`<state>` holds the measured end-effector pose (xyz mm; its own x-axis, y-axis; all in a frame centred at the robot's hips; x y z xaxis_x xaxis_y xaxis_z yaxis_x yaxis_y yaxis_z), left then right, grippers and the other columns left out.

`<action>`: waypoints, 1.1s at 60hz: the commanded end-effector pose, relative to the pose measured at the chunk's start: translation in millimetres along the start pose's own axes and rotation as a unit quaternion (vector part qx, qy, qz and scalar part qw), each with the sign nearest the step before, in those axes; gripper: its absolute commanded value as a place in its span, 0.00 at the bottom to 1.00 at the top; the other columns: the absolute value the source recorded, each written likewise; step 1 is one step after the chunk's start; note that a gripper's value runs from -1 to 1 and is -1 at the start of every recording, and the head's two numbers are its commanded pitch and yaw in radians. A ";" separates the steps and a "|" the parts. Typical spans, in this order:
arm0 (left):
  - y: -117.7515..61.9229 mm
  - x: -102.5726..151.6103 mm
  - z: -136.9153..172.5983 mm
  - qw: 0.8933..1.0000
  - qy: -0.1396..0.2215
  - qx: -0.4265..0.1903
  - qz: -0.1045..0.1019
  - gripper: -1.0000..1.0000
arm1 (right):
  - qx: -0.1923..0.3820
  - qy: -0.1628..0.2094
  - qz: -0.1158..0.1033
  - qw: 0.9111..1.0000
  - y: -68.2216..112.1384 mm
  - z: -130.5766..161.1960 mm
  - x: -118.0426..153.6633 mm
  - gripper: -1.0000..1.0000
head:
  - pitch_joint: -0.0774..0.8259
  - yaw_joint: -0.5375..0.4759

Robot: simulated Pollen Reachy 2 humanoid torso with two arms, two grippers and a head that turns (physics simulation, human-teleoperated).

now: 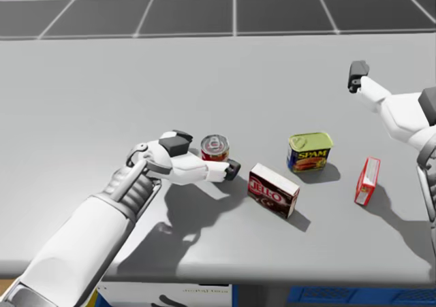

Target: Lift the red soup can off the table.

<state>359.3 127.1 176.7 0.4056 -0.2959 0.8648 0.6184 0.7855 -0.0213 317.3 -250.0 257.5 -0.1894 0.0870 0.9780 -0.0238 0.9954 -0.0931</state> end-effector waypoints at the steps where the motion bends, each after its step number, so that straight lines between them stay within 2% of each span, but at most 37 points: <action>1: -14.0 -4.6 -12.6 1.000 -0.004 -0.018 0.013 0.27 | 0.000 -0.001 0.000 1.000 -0.3 0.2 0.8 0.00 | 0.77 0.58; 2: -14.6 -5.1 -12.7 1.000 -0.004 -0.020 0.014 0.43 | 0.000 -0.001 0.000 1.000 -0.2 0.2 0.8 0.00 | 0.77 0.58; 3: -15.5 -5.8 -12.3 1.000 -0.004 -0.023 0.014 0.95 | 0.000 -0.001 0.000 1.000 -0.3 0.2 0.8 0.00 | 0.76 0.59; 7: -18.0 -6.5 -10.7 1.000 -0.006 -0.028 0.010 1.00 | 0.000 -0.001 0.000 1.000 -0.2 0.3 1.0 0.00 | 0.76 0.59; 16: -23.6 -7.5 -7.3 0.999 -0.011 -0.033 -0.002 1.00 | -0.001 -0.001 -0.001 1.000 0.0 0.4 1.1 0.00 | 0.72 0.59; 20: -25.4 -7.4 -6.2 0.999 -0.012 -0.034 -0.006 1.00 | -0.001 -0.001 -0.001 1.000 0.1 0.6 1.4 0.00 | 0.68 0.60; 31: -27.3 -7.2 -3.9 0.999 -0.015 -0.037 -0.009 1.00 | -0.004 -0.002 -0.002 1.000 -0.8 0.8 1.7 0.00 | 0.48 0.61; 38: -26.5 -6.3 -2.4 0.999 -0.017 -0.038 -0.008 1.00 | -0.003 -0.001 -0.003 1.000 -0.8 1.0 1.5 0.00 | 0.42 0.62; 41: -25.0 -1.9 1.0 0.999 -0.021 -0.037 -0.008 1.00 | 0.000 0.002 -0.012 1.000 -1.3 1.0 1.7 0.00 | 0.41 0.62; 48: -18.7 24.2 18.1 0.998 -0.049 -0.032 -0.005 1.00 | 0.019 0.020 -0.065 0.997 -4.6 0.4 2.4 0.00 | 0.40 0.62; 50: -17.4 30.8 22.8 0.998 -0.057 -0.031 -0.006 1.00 | 0.019 0.017 -0.057 0.998 -5.2 0.5 2.4 0.00 | 0.40 0.62; 52: -14.7 43.2 32.2 0.997 -0.071 -0.028 -0.008 1.00 | 0.024 0.022 -0.073 0.997 -7.2 0.5 2.7 0.00 | 0.40 0.62; 58: -10.4 73.0 55.8 0.995 -0.101 -0.021 -0.013 1.00 | 0.039 0.027 -0.081 0.996 -11.0 1.0 1.9 0.00 | 0.40 0.62; 66: -9.0 114.8 91.0 0.989 -0.146 -0.007 -0.024 1.00 | 0.049 0.027 -0.069 0.996 -10.7 1.8 0.8 0.00 | 0.39 0.62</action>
<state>338.2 132.6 250.1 0.3036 -0.2249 0.9259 0.6475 0.7616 -0.0273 316.1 -258.9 259.8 -0.1355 -0.0428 0.9899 -0.1145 0.9931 0.0272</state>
